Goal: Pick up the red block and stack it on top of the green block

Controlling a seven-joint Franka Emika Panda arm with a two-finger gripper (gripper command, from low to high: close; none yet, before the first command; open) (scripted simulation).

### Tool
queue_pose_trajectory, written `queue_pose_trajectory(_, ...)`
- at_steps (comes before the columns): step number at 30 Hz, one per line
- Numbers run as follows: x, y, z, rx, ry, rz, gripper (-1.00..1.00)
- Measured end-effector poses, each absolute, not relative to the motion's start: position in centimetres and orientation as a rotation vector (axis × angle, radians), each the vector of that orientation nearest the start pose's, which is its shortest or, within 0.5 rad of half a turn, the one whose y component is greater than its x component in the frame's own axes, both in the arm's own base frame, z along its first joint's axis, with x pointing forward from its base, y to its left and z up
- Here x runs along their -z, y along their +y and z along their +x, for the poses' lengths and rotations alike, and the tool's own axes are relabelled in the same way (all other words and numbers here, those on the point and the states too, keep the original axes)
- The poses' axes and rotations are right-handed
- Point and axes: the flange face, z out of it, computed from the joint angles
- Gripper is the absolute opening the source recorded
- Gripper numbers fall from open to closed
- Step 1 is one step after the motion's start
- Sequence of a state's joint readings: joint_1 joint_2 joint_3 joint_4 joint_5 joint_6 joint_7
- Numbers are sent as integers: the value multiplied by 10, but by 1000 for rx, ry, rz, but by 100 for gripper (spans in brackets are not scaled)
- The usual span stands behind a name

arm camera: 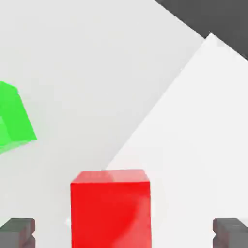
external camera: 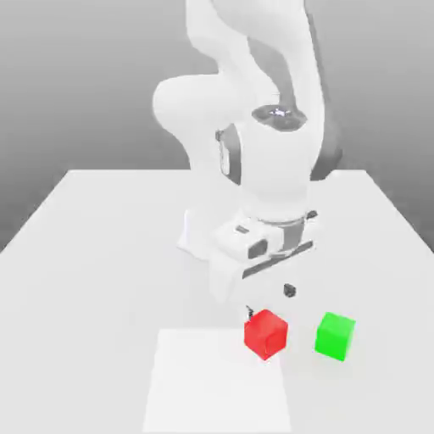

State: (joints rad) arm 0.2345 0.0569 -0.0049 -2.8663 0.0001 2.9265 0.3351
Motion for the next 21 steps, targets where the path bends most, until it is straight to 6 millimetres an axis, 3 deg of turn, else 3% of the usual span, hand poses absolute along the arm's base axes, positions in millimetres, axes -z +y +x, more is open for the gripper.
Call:
queue_pose_trajectory(3, -153, 80, 341, 1, 165, -3137, 0)
queue_pose_trajectory(4, -146, 79, 341, 0, 165, -3137, -100)
queue_pose_trajectory(11, -146, 79, 340, -1, 165, -3138, -100)
queue_pose_trajectory(18, -201, 80, 341, -1, 164, -3138, -100)
queue_pose_trajectory(21, -222, 125, 340, -1, -89, -3140, -100)
